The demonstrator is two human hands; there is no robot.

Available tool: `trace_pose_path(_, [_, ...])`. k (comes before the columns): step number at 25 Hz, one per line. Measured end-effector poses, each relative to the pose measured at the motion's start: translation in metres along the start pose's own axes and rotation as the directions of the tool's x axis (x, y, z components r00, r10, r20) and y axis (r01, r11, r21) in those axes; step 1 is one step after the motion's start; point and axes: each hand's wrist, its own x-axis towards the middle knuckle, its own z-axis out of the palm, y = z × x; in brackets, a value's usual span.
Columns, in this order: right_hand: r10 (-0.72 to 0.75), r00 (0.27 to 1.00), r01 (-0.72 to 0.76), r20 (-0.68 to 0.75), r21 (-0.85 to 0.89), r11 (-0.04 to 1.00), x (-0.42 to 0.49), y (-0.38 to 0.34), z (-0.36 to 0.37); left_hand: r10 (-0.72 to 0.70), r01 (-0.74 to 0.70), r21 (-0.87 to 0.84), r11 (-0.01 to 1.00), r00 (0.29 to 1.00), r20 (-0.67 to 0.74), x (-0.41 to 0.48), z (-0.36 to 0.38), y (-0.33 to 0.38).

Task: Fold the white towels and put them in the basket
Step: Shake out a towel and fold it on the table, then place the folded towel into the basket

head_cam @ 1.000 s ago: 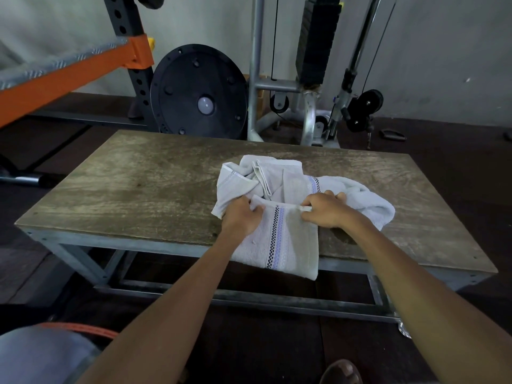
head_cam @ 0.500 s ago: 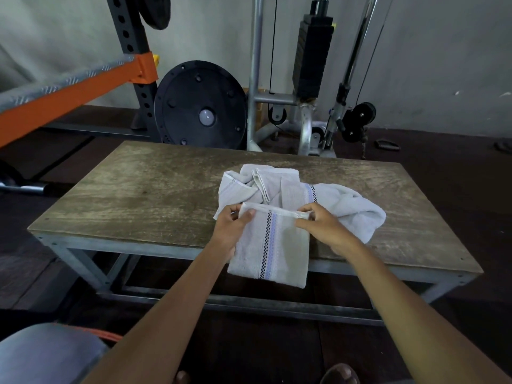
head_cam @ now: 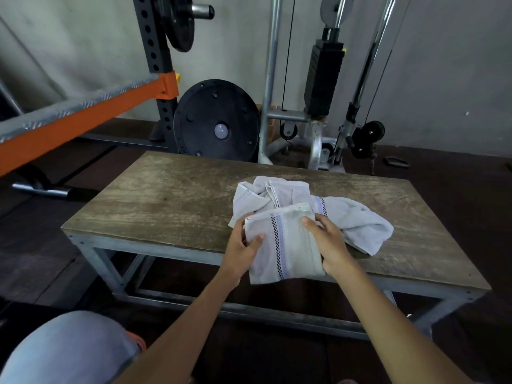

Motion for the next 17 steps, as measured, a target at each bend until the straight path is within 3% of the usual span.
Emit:
trace_pose_path(5, [0.019,0.998,-0.025,0.063,0.088,0.996,-0.013,-0.045,-0.002,0.102,-0.114,-0.074,0.991,0.984,-0.149,-0.009,0.001,0.039])
trace_pose_path(11, [-0.224,0.952,0.223,0.210,0.032,0.974,-0.065,-0.102,0.033,0.251,-0.279,-0.061,0.958,0.926,-0.282,-0.027,-0.030,0.125])
trace_pose_path(14, [-0.250,0.950,0.245,0.186,0.047,0.968,-0.087,-0.132,0.062,0.267,-0.294,-0.031,0.955,0.903,-0.337,-0.054,-0.060,0.152])
trace_pose_path(17, [-0.265,0.931,0.267,0.249,0.030,0.963,-0.112,-0.150,0.101,0.262,-0.291,0.007,0.957,0.851,-0.454,-0.093,-0.091,0.169])
